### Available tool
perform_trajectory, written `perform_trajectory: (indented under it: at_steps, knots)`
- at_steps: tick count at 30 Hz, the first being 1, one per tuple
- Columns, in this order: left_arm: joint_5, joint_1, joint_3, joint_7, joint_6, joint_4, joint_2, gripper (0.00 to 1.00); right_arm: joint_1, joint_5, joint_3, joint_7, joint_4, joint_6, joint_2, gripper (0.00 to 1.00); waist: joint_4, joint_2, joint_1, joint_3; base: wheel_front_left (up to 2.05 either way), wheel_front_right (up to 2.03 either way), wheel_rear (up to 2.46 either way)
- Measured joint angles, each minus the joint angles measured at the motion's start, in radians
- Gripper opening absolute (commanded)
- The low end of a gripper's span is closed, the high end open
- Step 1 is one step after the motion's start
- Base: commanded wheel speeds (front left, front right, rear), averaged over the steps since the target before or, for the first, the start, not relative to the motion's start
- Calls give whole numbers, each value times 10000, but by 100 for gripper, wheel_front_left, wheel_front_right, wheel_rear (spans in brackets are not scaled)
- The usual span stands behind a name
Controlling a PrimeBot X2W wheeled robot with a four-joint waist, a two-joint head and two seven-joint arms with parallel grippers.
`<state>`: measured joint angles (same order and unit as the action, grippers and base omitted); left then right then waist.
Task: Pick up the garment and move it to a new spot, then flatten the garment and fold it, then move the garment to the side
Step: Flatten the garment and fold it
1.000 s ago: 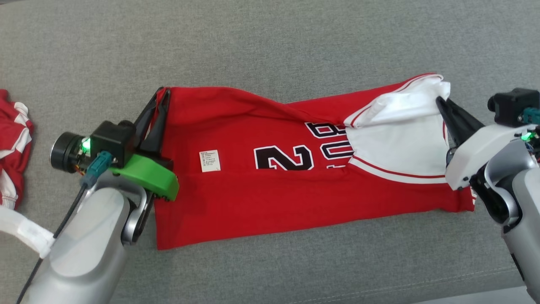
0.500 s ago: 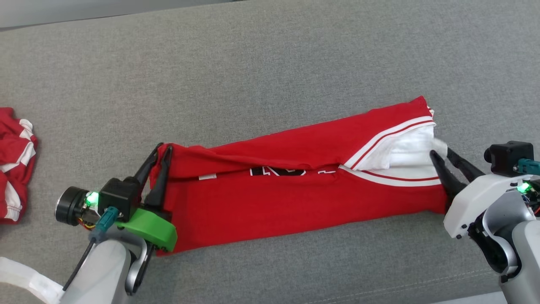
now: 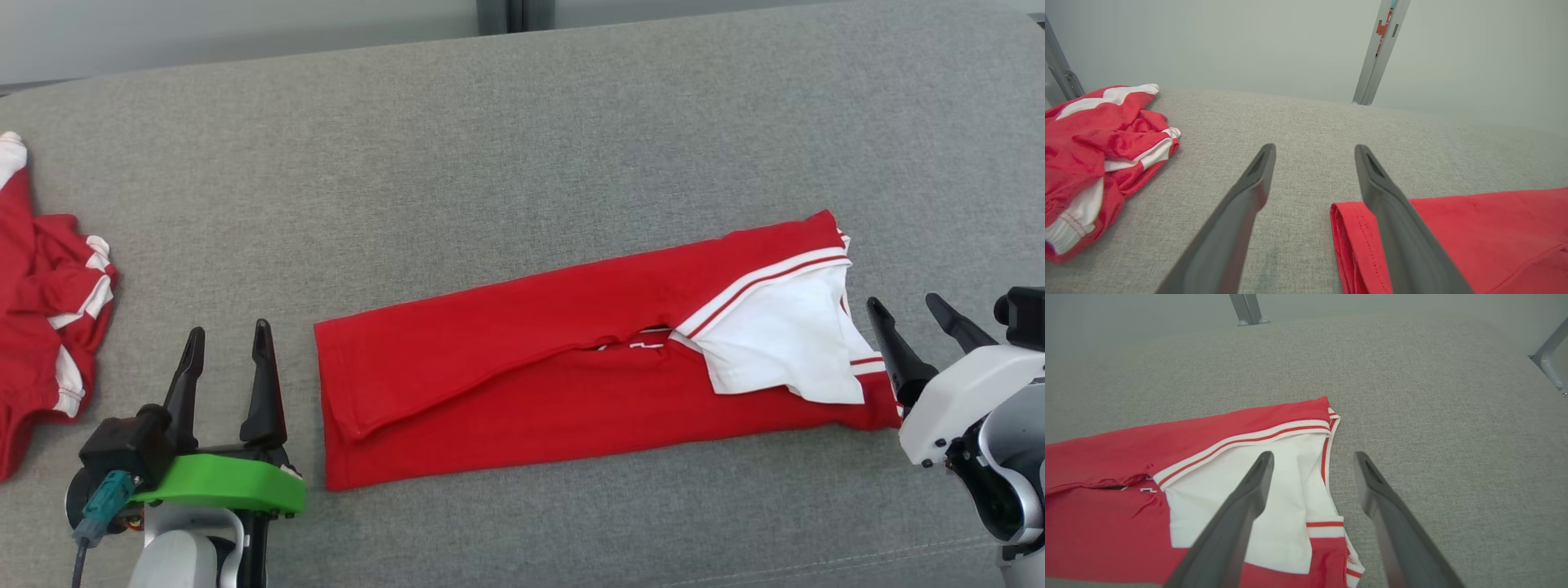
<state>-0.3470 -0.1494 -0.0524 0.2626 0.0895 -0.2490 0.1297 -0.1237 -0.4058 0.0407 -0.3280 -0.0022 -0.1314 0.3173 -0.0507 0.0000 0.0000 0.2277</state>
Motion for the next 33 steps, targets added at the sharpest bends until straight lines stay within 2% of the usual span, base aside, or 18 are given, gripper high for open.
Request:
perform_trajectory:
  at_steps: [4, 9, 22, 33]
  knots:
    - [-130, 10, 564, 0, 176, -81, -313, 100, -47, 35, 150, -441, 217, 0, -211, 100, 160, 0, 0, -228, 0, 0, 0]
    - [-96, -137, 970, 0, 293, -46, -520, 100, -523, 42, 132, -1035, 1070, 0, -234, 100, 353, 0, 0, -423, 0, 0, 0]
    - [355, -566, 698, 0, 380, -244, -562, 100, -2046, 167, 194, -1607, 3645, 0, -247, 100, 598, 0, 0, -68, 0, 0, 0]
    - [249, -716, 453, 0, 382, -201, -441, 100, -2785, -59, -142, -1388, 5187, 10, -414, 100, 762, 0, 0, 261, 0, 0, 0]
